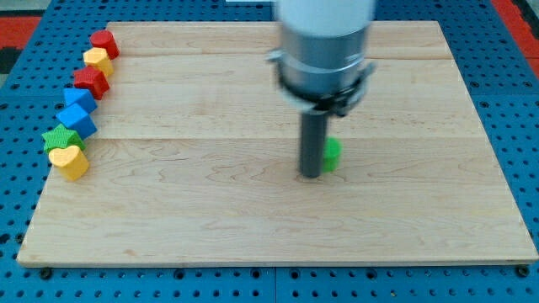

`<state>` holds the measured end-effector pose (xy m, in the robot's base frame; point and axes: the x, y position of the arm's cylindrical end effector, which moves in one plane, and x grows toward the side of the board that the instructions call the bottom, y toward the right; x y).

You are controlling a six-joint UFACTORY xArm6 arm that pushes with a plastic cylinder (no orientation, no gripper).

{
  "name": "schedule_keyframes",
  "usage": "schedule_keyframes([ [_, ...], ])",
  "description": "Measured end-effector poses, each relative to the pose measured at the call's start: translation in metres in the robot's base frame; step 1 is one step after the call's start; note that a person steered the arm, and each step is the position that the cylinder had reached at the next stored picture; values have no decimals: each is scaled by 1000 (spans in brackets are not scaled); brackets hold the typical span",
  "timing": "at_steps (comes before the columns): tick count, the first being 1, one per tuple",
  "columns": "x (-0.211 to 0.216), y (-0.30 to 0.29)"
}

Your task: Slide the heart diagonally to the top right of green star

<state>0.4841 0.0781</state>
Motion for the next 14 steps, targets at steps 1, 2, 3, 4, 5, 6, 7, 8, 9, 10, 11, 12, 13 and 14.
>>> schedule_keyframes([
  [1,-38,70],
  [2,-74,64],
  [3,-36,39],
  [4,17,-79],
  [5,83,-204],
  [6,85,-348],
  [7,76,-382],
  [8,72,-382],
  [9,43,-369],
  [10,-7,-321],
  [11,-18,-287],
  [12,-51,-296],
  [13,-53,-304],
  [14,-75,-313],
])
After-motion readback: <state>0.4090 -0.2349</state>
